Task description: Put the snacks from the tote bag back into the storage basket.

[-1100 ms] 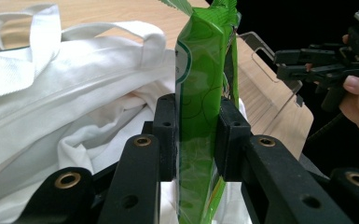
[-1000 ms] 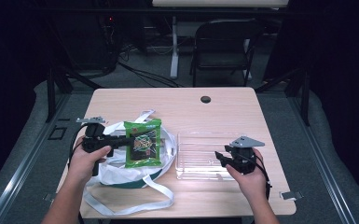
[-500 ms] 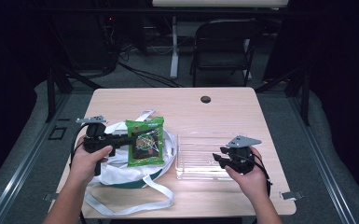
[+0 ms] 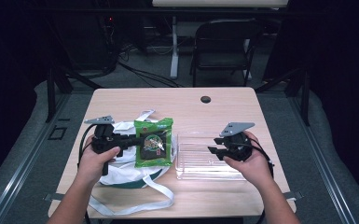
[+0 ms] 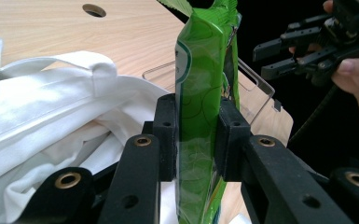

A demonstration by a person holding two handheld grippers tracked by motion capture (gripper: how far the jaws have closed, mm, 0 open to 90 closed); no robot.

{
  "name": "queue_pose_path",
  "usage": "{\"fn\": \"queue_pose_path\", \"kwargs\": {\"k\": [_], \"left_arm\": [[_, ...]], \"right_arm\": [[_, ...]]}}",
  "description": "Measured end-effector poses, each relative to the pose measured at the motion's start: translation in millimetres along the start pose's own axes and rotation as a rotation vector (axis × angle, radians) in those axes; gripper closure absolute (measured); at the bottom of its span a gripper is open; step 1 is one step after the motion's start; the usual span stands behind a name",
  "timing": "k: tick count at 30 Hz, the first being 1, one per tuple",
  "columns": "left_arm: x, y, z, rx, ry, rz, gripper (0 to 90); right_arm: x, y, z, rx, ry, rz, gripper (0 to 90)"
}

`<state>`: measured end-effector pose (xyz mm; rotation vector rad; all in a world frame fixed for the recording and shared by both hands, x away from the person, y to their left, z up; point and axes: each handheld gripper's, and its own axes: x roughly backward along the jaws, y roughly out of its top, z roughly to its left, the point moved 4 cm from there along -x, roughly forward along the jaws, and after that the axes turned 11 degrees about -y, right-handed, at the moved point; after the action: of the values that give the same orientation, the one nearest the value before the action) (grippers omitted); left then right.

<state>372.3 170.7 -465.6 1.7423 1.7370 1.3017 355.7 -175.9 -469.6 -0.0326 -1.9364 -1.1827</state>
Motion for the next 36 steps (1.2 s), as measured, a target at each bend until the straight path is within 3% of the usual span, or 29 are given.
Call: {"fn": "queue_pose_path", "kwargs": {"k": [2,6,9,19,22,27,29,36], "left_arm": [[-0.7,0.1,-0.3,-0.002,-0.002,0.003,73.5],[-5.7,0.8,-3.0,-0.01,-0.014,0.006,73.5],[-7.8,0.9,-4.2,-0.012,-0.021,0.011,73.5],[-15.0,0.4,-6.6,-0.019,-0.04,0.018,73.5],[-16.5,0.0,-7.3,-0.016,-0.044,0.017,73.5],[-19.7,-1.2,-8.3,-0.018,-0.053,0.025,73.5],[-21.7,-1.8,-9.0,-0.017,-0.059,0.029,73.5],[-26.9,-3.7,-10.5,-0.019,-0.073,0.044,73.5]], "right_arm": [[0.6,2.8,0.1,0.011,0.004,0.004,59.5],[5.9,16.7,0.8,0.098,0.015,0.044,59.8],[7.8,23.0,0.7,0.12,0.022,0.048,59.8],[8.5,51.0,3.0,0.219,0.106,0.124,59.7],[7.7,62.6,5.1,0.273,0.132,0.155,59.1],[9.2,74.4,8.1,0.325,0.166,0.186,58.5],[11.1,83.8,9.6,0.379,0.182,0.215,58.2],[13.9,104.3,14.7,0.444,0.225,0.261,58.2]]}}
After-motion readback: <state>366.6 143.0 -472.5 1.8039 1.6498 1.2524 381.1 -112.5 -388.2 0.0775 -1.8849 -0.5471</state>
